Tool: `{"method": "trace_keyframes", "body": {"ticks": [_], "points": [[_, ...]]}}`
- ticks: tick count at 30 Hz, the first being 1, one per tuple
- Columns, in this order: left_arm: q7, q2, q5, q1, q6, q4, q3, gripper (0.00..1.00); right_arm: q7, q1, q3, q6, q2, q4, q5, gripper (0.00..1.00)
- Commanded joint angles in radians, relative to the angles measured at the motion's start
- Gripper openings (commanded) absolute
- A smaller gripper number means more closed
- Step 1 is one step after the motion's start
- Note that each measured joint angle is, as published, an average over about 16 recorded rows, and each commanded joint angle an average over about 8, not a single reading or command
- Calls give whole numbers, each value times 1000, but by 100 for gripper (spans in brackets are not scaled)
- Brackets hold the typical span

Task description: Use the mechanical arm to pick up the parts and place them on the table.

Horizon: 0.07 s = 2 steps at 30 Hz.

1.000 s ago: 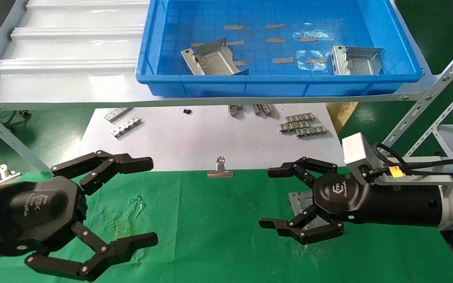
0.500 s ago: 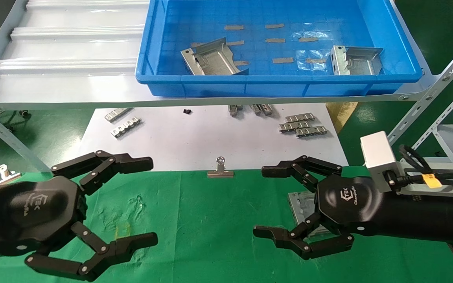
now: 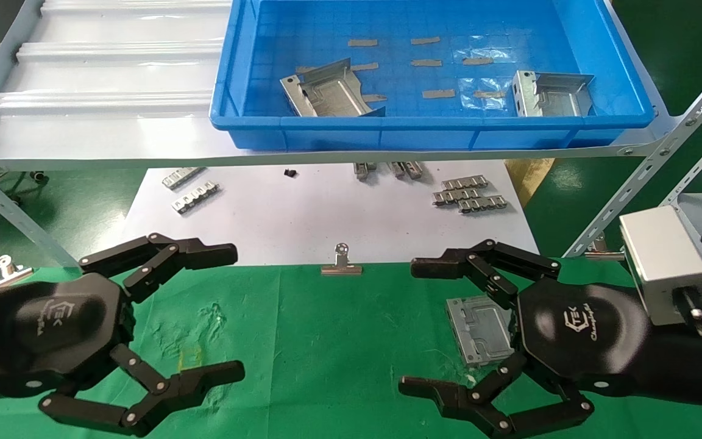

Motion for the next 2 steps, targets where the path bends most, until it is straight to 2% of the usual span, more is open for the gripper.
{"method": "trace_keyframes", "body": {"ticks": [1,2], "points": [[0,0,0,0,0,0,0,100,30,-41,62,6,16,63,-2,100],[0,0,0,0,0,0,0,100,34,-47,71,7,18,72,-3,100]]}}
